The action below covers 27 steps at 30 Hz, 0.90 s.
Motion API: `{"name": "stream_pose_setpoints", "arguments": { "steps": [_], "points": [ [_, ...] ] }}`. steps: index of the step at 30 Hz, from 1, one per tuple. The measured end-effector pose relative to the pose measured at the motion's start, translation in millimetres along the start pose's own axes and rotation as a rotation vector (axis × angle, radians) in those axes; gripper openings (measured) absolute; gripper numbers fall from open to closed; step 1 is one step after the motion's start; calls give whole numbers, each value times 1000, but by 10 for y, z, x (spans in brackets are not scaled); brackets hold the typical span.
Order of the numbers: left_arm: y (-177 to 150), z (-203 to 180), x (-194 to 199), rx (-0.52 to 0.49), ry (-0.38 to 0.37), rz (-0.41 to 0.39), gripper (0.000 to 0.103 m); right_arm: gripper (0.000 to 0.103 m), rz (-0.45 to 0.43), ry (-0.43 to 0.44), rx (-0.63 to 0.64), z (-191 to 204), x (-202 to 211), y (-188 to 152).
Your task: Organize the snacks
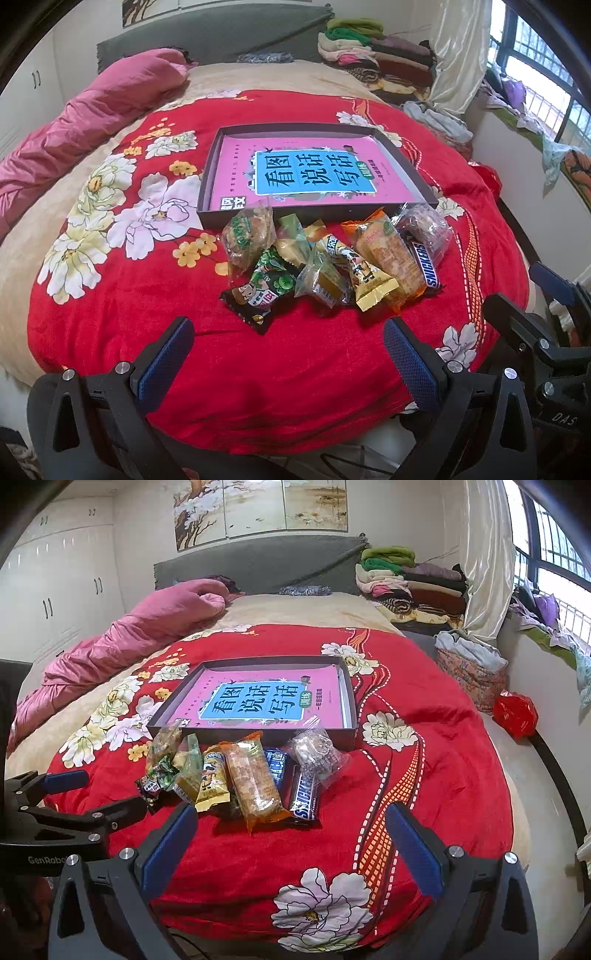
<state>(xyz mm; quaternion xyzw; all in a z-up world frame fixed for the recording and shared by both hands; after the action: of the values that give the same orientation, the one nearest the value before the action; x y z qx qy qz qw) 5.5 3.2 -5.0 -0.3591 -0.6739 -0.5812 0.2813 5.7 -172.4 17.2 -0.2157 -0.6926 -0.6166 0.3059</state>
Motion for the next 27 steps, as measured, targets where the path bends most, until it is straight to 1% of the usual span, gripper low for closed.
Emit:
{"name": "stream_pose_setpoints", "arguments": {
  "steps": [27],
  "points": [
    [1,-13,-8,-4,-3,2,102,102,-6,-1,-5,-26,8,15]
  ]
}}
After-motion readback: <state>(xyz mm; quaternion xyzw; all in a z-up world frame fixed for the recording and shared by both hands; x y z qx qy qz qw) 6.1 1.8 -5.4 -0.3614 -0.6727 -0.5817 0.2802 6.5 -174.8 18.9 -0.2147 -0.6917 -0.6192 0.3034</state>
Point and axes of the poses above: each gripper's, at about its wrist camera, not at the fingertips, and x roughly against the way its jaws point, z to its left, y to its top, the point moved 1 cm from there along -x, roughly the way its jaws point, and after that the axes turned 7 degrees about -y, right-handed, at the moved point
